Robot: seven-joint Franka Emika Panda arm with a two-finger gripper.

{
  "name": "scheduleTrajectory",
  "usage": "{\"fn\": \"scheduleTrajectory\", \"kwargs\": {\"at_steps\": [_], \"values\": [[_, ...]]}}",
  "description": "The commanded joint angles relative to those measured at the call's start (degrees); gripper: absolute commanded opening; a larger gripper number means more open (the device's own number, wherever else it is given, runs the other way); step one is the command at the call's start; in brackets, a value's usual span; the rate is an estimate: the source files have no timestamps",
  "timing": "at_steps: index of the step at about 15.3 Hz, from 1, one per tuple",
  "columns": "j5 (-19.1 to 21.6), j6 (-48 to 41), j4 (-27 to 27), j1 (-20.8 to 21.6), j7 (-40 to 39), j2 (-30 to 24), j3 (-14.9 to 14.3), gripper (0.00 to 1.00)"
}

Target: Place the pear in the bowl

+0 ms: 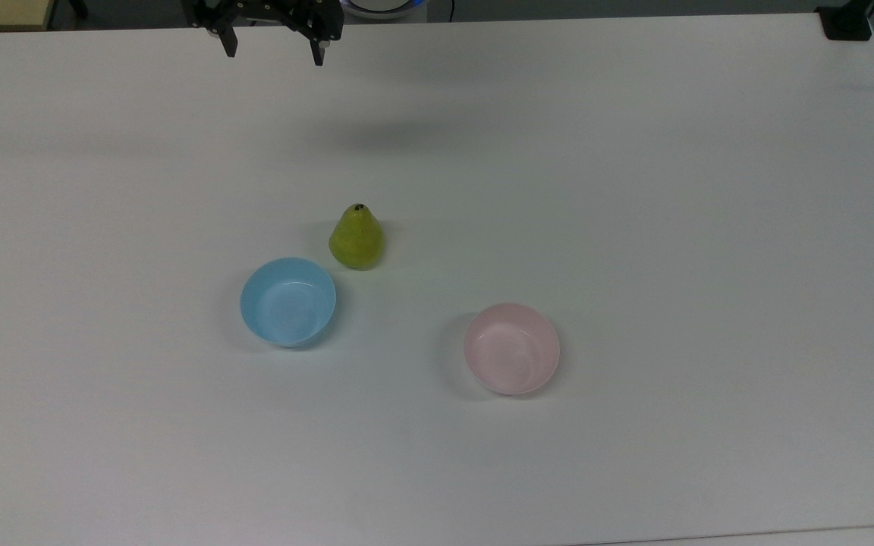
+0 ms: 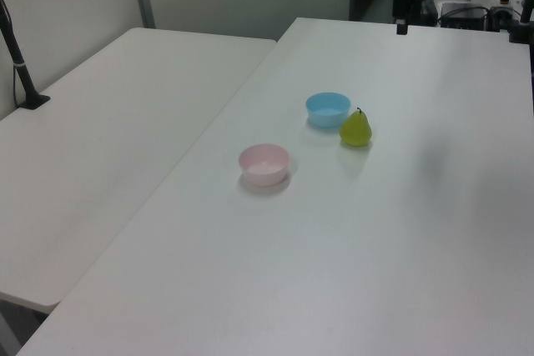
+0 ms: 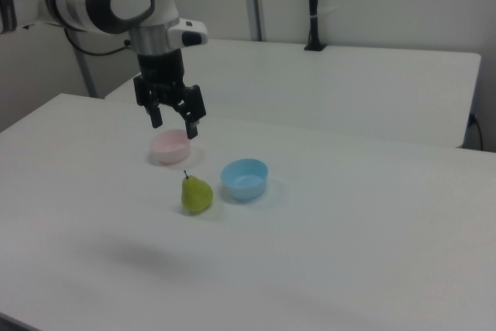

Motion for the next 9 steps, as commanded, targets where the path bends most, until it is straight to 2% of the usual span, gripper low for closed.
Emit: {"fn": "scheduleTrajectory", "kwargs": {"at_steps": [1, 9], "values": [[-0.12, -2.47, 1.06, 0.84, 0.69, -0.35, -1.35, 1.00], [-0.29, -0.38, 1.06, 2.60, 0.61, 0.71, -2.40, 1.00]]}}
